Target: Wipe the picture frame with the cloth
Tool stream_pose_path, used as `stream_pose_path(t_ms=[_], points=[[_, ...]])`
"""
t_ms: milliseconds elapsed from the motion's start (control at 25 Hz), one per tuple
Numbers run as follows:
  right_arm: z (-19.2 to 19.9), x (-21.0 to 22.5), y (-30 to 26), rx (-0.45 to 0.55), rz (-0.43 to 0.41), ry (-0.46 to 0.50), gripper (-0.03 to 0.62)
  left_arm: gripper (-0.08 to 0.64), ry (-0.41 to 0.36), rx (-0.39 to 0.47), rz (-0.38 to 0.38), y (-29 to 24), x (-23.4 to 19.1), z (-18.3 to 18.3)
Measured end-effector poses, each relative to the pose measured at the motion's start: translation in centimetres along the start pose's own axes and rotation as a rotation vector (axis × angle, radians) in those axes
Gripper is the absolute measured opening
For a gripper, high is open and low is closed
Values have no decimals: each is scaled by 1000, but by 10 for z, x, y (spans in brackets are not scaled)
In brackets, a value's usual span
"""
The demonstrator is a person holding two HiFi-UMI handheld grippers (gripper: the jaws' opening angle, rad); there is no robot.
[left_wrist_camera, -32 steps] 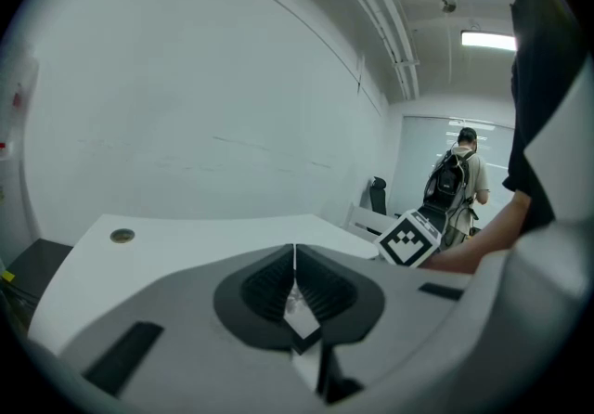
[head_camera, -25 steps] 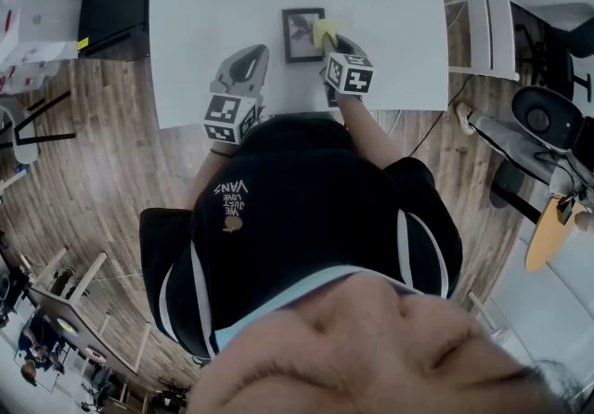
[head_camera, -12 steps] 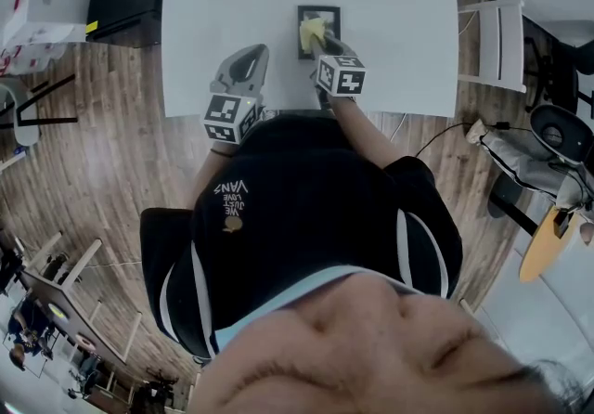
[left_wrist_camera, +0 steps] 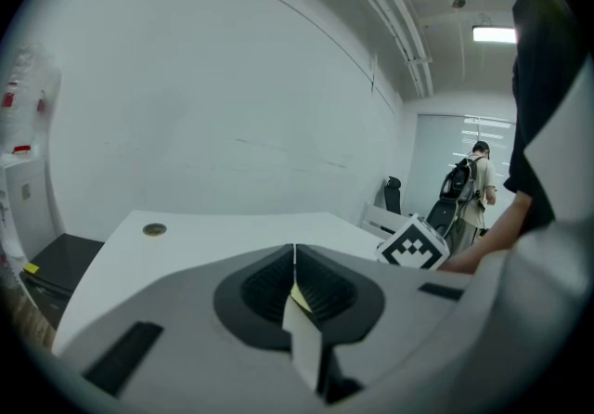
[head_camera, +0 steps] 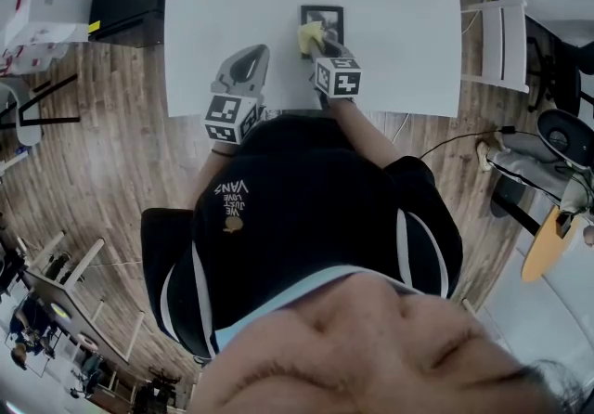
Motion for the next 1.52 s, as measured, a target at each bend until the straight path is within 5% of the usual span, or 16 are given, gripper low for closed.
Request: stream_pose_path(t_ms=[1120, 1520], points=[[4, 99, 31, 15, 172, -62, 46, 18, -25, -15, 100, -44, 32, -4], [-5, 74, 38, 59, 101, -70, 46, 17, -25, -7, 79, -35, 37, -2]])
Point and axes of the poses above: the fingertips, and each gripper's own axes: y backward along the fingers, x to its right, z out of its underside, the point moved 1 cm from there along y, backward along the fingers, and after that the axes turned 11 degrees about z, right-handed, at the moved point
